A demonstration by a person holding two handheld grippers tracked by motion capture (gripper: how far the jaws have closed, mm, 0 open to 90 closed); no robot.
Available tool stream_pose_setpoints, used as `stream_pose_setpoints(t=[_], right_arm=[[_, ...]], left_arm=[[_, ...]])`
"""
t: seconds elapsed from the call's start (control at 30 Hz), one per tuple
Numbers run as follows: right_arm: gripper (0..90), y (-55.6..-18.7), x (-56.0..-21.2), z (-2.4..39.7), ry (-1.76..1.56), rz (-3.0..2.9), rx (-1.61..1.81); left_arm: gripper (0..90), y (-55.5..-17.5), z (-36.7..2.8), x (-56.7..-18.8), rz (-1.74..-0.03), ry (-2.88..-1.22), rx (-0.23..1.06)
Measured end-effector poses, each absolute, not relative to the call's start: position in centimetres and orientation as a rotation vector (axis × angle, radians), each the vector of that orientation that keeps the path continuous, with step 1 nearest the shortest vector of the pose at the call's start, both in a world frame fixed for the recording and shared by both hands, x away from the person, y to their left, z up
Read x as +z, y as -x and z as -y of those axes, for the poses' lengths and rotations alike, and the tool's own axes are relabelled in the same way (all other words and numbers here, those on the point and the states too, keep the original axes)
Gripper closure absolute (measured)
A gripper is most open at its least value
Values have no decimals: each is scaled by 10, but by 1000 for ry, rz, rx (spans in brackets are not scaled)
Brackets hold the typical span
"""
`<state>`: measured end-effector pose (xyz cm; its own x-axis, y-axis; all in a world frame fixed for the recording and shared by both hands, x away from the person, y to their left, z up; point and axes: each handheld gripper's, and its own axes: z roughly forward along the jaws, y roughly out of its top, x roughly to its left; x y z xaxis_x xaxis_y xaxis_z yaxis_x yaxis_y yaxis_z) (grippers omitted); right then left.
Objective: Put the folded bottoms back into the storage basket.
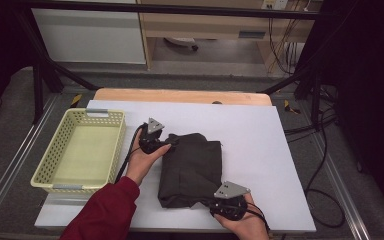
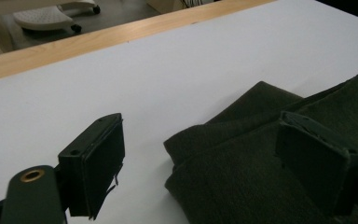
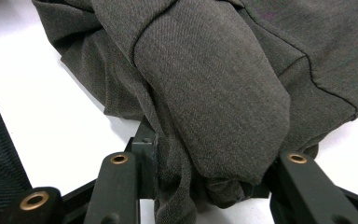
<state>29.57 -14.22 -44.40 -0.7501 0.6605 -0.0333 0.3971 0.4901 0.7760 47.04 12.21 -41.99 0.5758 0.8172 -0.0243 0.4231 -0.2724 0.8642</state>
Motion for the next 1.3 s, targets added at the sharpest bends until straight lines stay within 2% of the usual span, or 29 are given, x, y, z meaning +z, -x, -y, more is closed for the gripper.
stream_pose_setpoints(t=[0.37,0.53,0.8,0.87,0.93,1.03,1.1,1.3], right_arm=[[574,-294,-445,141,-882,-2404,1130],[574,-294,-446,141,-876,-2404,1126],[572,-294,-446,141,-868,-2406,1124],[572,-294,-446,141,-872,-2407,1126],[572,-294,-446,141,-872,-2408,1126],[571,-295,-446,141,-869,-2410,1125],[572,-295,-445,140,-864,-2409,1121],[584,-294,-444,138,-838,-2410,1097]], left_arm=[[161,-480,-132,-433,-1111,-1826,447],[156,-479,-135,-442,-1113,-1879,450],[144,-479,-132,-456,-1125,-1882,357],[192,-479,-127,-459,-1109,-1895,321],[213,-478,-123,-459,-1080,-1929,337],[320,-478,-122,-459,-1088,-1945,301],[351,-478,-121,-460,-1091,-1937,273],[656,-474,-117,-459,-1032,-1949,258]])
